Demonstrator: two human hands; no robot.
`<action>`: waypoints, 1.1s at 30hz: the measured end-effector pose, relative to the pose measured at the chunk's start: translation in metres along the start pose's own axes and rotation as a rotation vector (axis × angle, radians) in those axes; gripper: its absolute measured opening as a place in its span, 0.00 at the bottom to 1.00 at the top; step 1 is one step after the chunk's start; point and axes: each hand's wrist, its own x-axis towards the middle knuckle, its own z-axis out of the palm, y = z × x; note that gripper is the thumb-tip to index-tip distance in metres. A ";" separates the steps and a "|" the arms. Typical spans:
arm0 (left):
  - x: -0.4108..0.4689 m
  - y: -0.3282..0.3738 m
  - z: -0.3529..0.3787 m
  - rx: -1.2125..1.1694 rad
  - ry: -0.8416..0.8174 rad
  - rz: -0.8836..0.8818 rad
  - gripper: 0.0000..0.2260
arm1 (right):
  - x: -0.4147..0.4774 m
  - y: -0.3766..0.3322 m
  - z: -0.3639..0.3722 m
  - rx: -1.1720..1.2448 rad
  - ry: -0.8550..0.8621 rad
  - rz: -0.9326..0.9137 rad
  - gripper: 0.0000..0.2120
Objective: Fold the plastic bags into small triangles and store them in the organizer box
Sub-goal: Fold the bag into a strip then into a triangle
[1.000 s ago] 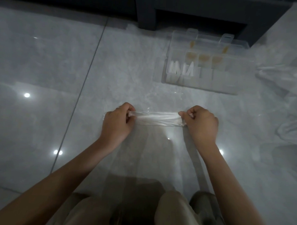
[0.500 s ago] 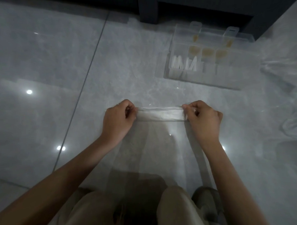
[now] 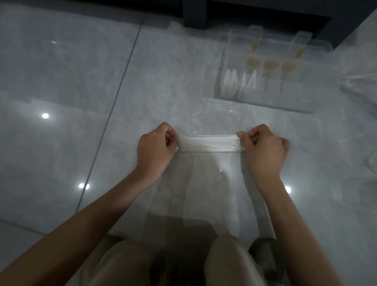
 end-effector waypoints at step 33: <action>-0.021 0.004 0.040 0.536 -0.289 0.665 0.31 | -0.010 0.015 0.031 -0.110 0.291 -0.103 0.11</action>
